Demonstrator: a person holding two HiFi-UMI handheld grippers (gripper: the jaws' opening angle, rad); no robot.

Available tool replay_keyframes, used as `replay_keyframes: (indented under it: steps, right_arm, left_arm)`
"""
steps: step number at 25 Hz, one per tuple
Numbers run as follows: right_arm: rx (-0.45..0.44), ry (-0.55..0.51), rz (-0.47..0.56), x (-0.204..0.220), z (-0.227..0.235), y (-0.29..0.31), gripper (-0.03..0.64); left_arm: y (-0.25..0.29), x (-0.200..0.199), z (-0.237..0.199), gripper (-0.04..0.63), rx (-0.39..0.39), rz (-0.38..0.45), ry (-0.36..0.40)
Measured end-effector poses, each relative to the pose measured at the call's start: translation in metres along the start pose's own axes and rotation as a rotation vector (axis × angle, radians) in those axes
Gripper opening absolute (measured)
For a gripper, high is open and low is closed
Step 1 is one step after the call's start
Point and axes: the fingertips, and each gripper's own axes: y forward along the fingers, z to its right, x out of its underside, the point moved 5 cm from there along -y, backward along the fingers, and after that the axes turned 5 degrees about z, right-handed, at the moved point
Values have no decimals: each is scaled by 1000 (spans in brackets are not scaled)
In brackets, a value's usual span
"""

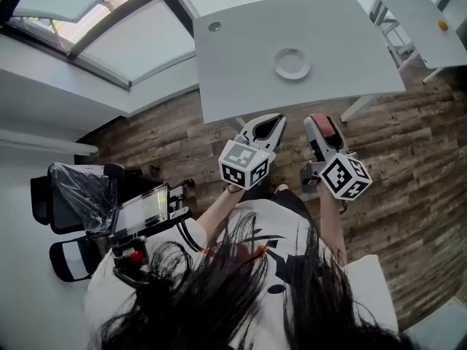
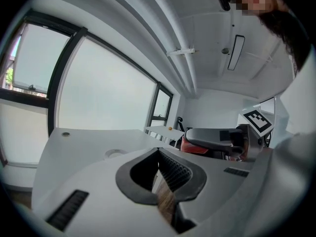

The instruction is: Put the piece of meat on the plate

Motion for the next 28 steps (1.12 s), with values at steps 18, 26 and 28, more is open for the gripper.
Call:
replay_keyframes:
  steps: [18, 26, 28]
  right_arm:
    - [54, -40, -46, -20, 35, 117, 324]
    - [107, -72, -127, -8, 66, 202, 324]
    - [126, -84, -153, -2, 77, 218, 324]
  left_arm:
    - [100, -27, -93, 3, 50, -10, 14]
    - [144, -10, -149, 3, 99, -95, -12]
    - [151, -4, -158, 3, 113, -118, -20]
